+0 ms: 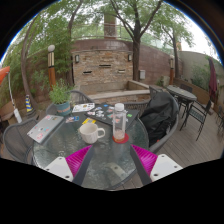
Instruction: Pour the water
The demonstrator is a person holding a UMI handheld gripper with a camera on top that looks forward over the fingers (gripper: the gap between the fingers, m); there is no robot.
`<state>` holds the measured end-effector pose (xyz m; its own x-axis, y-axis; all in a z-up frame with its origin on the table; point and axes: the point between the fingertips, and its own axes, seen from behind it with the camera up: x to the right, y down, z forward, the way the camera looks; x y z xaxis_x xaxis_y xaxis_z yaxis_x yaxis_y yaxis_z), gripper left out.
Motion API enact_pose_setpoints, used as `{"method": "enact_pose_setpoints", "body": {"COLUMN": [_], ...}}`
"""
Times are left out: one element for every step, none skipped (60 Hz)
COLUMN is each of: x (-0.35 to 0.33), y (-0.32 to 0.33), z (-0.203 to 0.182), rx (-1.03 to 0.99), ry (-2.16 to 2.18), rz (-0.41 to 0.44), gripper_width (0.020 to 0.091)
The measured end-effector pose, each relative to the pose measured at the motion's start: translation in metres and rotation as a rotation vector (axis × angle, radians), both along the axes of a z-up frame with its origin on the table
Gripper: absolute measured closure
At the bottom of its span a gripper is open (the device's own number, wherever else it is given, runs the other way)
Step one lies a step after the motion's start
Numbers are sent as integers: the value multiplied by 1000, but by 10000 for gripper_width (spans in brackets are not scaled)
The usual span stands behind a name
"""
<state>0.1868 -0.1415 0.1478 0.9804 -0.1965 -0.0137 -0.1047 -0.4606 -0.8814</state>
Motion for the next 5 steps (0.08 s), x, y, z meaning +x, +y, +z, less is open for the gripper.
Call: {"method": "enact_pose_setpoints", "body": {"x": [-6, -10, -15, -18, -25], "y": [-9, -17, -26, -33, -40], "z": [6, 12, 18, 24, 33], "rx": [-4, -6, -6, -5, -5], "ry": [6, 12, 20, 29, 38], "rz": [0, 0, -1, -2, -5], "gripper_width": [269, 268, 267, 267, 268]}}
